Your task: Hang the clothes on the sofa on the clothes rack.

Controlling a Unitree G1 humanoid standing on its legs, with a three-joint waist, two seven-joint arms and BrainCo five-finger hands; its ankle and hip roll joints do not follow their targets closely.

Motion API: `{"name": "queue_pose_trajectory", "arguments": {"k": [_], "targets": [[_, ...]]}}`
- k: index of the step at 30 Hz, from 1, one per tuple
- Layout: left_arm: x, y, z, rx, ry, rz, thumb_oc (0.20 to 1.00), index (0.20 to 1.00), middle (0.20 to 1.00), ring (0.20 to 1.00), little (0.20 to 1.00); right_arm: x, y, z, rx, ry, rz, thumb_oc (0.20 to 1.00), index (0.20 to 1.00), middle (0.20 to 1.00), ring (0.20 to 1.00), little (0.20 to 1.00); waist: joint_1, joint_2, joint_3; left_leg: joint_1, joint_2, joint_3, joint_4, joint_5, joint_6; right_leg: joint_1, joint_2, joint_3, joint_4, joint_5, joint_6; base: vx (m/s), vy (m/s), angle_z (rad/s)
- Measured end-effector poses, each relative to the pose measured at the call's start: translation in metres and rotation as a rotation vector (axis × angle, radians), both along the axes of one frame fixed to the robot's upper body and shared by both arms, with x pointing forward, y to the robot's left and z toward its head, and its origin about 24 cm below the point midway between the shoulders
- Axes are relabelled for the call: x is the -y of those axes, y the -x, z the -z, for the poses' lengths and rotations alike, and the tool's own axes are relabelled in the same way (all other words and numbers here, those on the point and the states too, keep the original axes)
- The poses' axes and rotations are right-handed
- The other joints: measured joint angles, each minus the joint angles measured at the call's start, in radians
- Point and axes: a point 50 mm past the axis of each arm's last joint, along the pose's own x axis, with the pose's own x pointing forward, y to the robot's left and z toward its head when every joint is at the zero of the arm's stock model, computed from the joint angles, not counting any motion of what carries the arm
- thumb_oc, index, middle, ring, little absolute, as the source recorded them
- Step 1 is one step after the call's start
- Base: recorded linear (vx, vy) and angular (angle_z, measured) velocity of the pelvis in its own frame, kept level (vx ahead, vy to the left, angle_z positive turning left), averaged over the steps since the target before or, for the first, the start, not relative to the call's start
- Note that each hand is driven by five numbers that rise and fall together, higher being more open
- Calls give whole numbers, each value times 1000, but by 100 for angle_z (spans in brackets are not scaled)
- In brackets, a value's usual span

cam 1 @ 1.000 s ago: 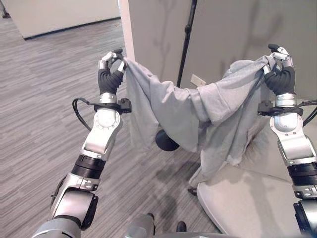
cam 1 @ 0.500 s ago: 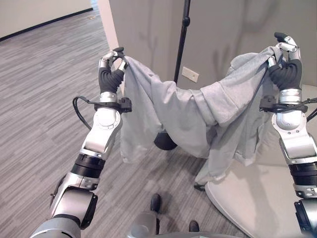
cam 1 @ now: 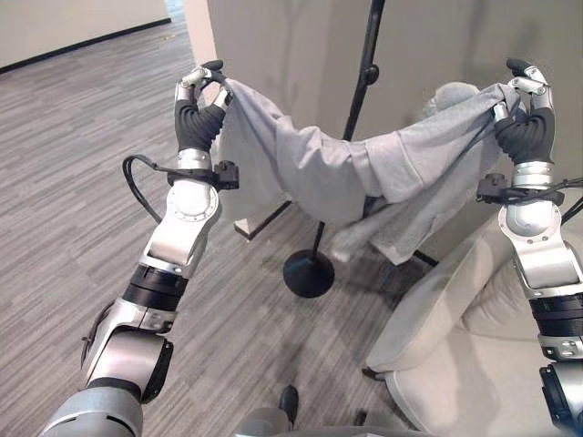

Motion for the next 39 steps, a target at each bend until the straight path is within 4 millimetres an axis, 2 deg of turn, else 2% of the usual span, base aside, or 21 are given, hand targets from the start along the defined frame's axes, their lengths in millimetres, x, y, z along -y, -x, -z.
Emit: {"name": "queue_pose_trajectory", "arguments": {"k": [1,3,4,6,8,13,17,22,23,24,25,26,27,29,30,31,32,33,34,37,39], "targets": [[0,0,0,-1,1,2,200,200,200,200,200,2,1,2,-2,-3,7,200,200,200,200,200,-24,-11,0,5,-11,-18,-6,3,-4,-2,1,8,-69,55,0,87,-46,60],[-1,0,3,-9,1,-2,200,200,200,200,200,1,1,2,-4,-4,8,200,200,200,200,200,-21,-50,-3,37,-48,-34,-20,-21,-29,6,-8,16,-81,117,-27,124,-73,32],[-2,1,4,-11,6,-7,200,200,200,200,200,1,1,2,-3,-4,7,200,200,200,200,200,-16,-57,-2,42,-55,-40,-15,-34,-30,18,-7,52,-93,162,-51,94,-67,18],[-3,1,5,-12,13,-11,200,200,200,200,200,2,-1,4,-15,-4,12,200,200,200,200,200,-9,-57,-2,49,-38,-42,-14,-47,-53,35,12,45,-114,207,-70,66,-64,9],[-3,1,4,-8,14,-11,200,200,200,200,200,6,-3,8,-36,-9,27,200,200,200,200,200,-6,-60,-2,50,-4,-53,-11,-57,-82,42,44,24,-118,213,-74,59,-71,4],[-3,1,4,-8,15,-12,200,200,200,200,200,6,-3,6,-31,-8,27,200,200,200,200,200,-13,-61,-1,62,46,-58,-18,-67,-103,51,91,0,-118,221,-98,45,-43,1],[-4,1,3,-8,21,-15,200,200,200,200,200,6,-4,7,-32,-11,25,200,200,200,200,200,-17,-61,-1,98,53,-58,-36,-68,-105,82,94,-5,-118,207,-119,92,-85,2],[-7,1,3,-5,26,-21,200,200,200,200,200,7,-2,13,-56,-11,21,200,200,200,200,200,-15,-69,-1,113,50,-84,-20,-88,-131,121,95,-19,-119,180,-132,42,-128,15],[-7,1,3,-5,23,-18,200,200,200,200,200,8,-2,15,-63,-16,20,200,200,200,200,200,-15,-77,0,100,48,-88,6,-93,-139,124,95,-28,-118,172,-136,-64,-14,56],[-6,2,2,-2,25,-11,200,200,200,200,200,10,0,18,-66,-32,17,200,200,200,200,200,-18,-118,12,-21,19,-84,228,-140,-200,118,73,-34,-119,157,-161,-47,24,54],[-6,2,6,-12,29,-11,200,200,200,200,200,12,0,19,-65,-46,16,200,200,200,200,200,-16,-135,23,-108,9,-77,384,-163,-207,118,65,-37,-119,154,-186,17,172,51],[-7,2,10,-26,30,-13,200,200,200,200,200,12,0,19,-65,-56,14,200,200,200,200,200,-11,-138,31,-179,18,-74,495,-190,-192,119,68,-44,-119,161,-213,84,104,18],[-7,2,12,-33,28,-14,200,200,200,200,200,12,0,21,-67,-69,14,200,200,200,200,200,-8,-136,35,-206,58,-65,502,-203,-175,119,77,-48,-119,151,-206,153,318,17],[-8,1,11,-32,21,-17,200,200,200,200,200,12,0,22,-62,-90,15,200,200,200,200,200,-3,-129,40,-239,158,-90,429,-208,-194,108,96,-47,-119,143,-197,96,314,0],[-8,1,11,-32,21,-17,200,200,200,200,200,12,0,22,-62,-90,15,200,200,200,200,200,-3,-129,40,-239,158,-90,429,-208,-194,108,96,-47,-119,143,-197,88,265,-30],[-7,1,11,-34,15,-13,200,200,200,200,200,16,2,17,-35,-94,29,200,200,200,200,200,-2,-105,51,-215,221,-130,206,-168,-226,85,86,-20,-118,143,-196,127,431,-28],[-5,1,11,-34,20,-7,200,200,200,200,200,21,4,13,-23,-94,44,200,200,200,200,200,-8,-76,60,-183,228,-145,100,-151,-229,85,79,-4,-118,147,-175,131,440,-34],[-2,0,12,-32,33,2,200,200,200,200,200,26,7,10,-7,-105,61,200,200,200,200,200,-21,-42,60,-168,215,-131,79,-146,-231,82,67,10,-118,162,-140,99,419,-26],[1,0,11,-29,43,12,200,200,200,200,200,27,11,7,15,-121,67,200,200,200,200,200,-18,-28,62,-168,190,-130,69,-101,-220,77,36,18,-118,156,-123,66,251,-38],[5,1,8,-13,44,30,200,200,200,200,200,24,12,5,25,-108,60,200,200,200,200,200,-33,-24,59,-163,82,-50,99,-31,-175,67,-78,56,-118,132,-118,43,326,-51],[3,1,4,2,33,27,200,200,200,200,200,17,14,3,39,-98,39,200,200,200,200,200,-31,-35,51,-175,24,1,146,-40,-127,49,-140,81,-118,85,-129,27,258,-64]]}}
